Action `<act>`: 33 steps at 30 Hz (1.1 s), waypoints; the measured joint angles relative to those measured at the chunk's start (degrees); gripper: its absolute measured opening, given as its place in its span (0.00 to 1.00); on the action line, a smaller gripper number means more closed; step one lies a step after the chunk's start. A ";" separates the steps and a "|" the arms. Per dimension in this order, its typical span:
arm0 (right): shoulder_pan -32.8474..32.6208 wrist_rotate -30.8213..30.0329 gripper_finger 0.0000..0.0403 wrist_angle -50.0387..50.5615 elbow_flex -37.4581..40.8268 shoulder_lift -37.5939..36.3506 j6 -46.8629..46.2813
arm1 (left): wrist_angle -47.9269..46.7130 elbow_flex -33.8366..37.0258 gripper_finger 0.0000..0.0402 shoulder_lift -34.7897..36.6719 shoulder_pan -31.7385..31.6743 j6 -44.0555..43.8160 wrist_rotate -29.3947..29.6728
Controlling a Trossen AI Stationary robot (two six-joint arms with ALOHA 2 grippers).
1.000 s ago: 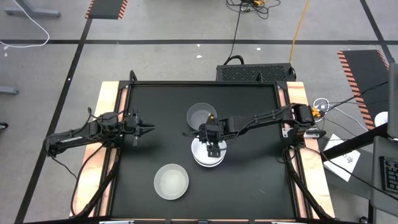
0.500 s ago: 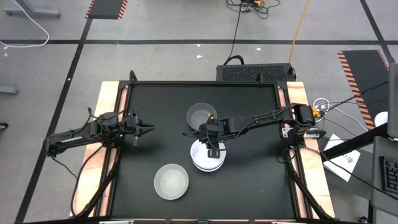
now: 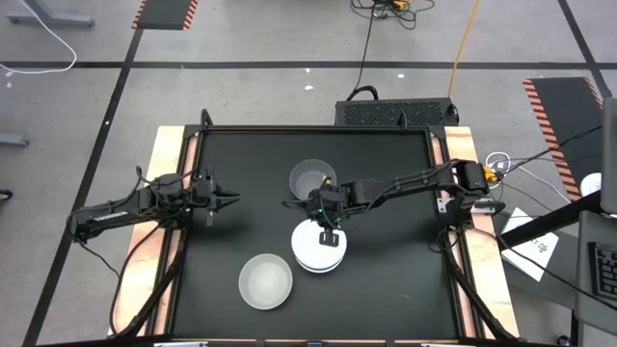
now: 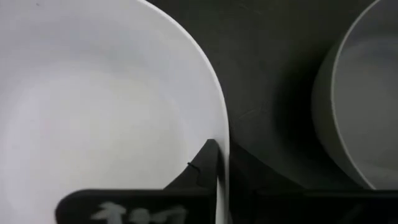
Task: Nest bowls inside each other
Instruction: Stack the white bowl on the black bowl
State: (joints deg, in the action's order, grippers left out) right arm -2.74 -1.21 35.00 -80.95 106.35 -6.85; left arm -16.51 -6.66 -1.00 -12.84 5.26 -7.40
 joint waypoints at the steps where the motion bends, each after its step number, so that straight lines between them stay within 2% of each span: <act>1: -0.03 -0.02 0.01 0.06 0.00 -0.14 -0.16 | 0.00 0.00 0.15 -0.02 0.00 0.00 0.00; 8: -0.35 -2.96 0.00 1.25 0.00 -0.84 -1.39 | 0.00 0.00 0.15 -0.02 0.01 0.02 0.13; 20: -0.40 -1.69 0.02 3.23 -0.02 -1.48 -2.37 | 0.01 0.00 0.15 -0.02 0.01 0.19 0.42; 26: -1.29 -1.63 0.13 3.32 0.11 -2.93 -2.41 | -0.20 0.00 0.15 0.00 0.00 0.09 0.39; 33: -2.40 -1.76 0.37 1.60 0.09 -3.96 -2.44 | -0.17 0.00 0.15 -0.09 0.00 0.07 0.39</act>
State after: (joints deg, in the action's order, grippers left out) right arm -5.15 -2.96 36.60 -80.86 102.39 -9.29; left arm -16.69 -6.66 -1.08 -12.84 5.32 -7.01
